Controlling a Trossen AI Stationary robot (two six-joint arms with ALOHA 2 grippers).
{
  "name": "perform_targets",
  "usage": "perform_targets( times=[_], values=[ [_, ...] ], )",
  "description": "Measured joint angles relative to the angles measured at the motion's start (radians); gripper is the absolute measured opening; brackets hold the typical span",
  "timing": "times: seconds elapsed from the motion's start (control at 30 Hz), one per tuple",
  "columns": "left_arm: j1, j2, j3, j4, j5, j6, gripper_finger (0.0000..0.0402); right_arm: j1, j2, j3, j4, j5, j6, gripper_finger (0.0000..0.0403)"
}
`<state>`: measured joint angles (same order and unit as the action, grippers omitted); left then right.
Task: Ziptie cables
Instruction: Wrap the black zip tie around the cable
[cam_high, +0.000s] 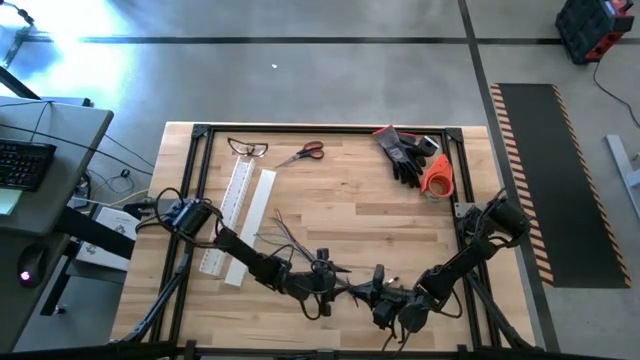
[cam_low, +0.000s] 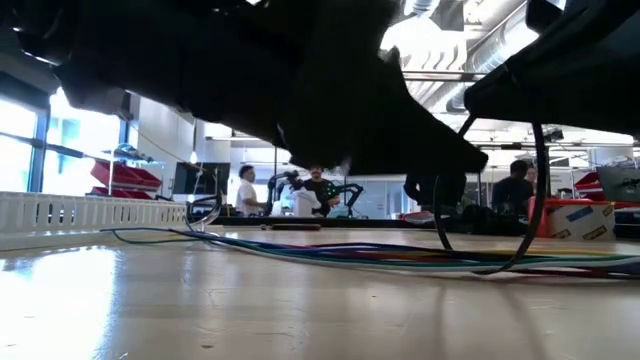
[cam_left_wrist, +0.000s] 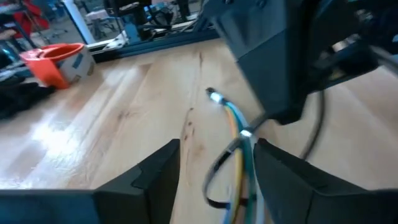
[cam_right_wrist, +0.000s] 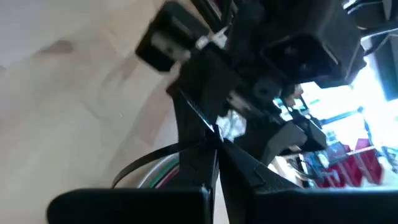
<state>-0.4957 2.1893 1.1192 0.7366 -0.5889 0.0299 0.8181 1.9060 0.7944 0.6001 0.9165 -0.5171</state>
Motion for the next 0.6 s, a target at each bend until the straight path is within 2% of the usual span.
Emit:
perform_targets(
  times=[0.27,0.53,0.6],
  values=[
    [-0.011,0.016,0.024,-0.020,-0.094,0.008,0.0114,0.000,0.000,0.000,0.010,-0.008,0.016,0.0000],
    [-0.018,0.016,0.024,-0.019,-0.103,0.001,0.0013,0.000,0.000,0.000,0.010,-0.010,0.023,0.0000],
    [-0.020,0.016,0.024,-0.020,-0.113,0.008,0.0004,-0.001,0.000,0.000,0.010,-0.010,0.029,0.0004]
  ],
)
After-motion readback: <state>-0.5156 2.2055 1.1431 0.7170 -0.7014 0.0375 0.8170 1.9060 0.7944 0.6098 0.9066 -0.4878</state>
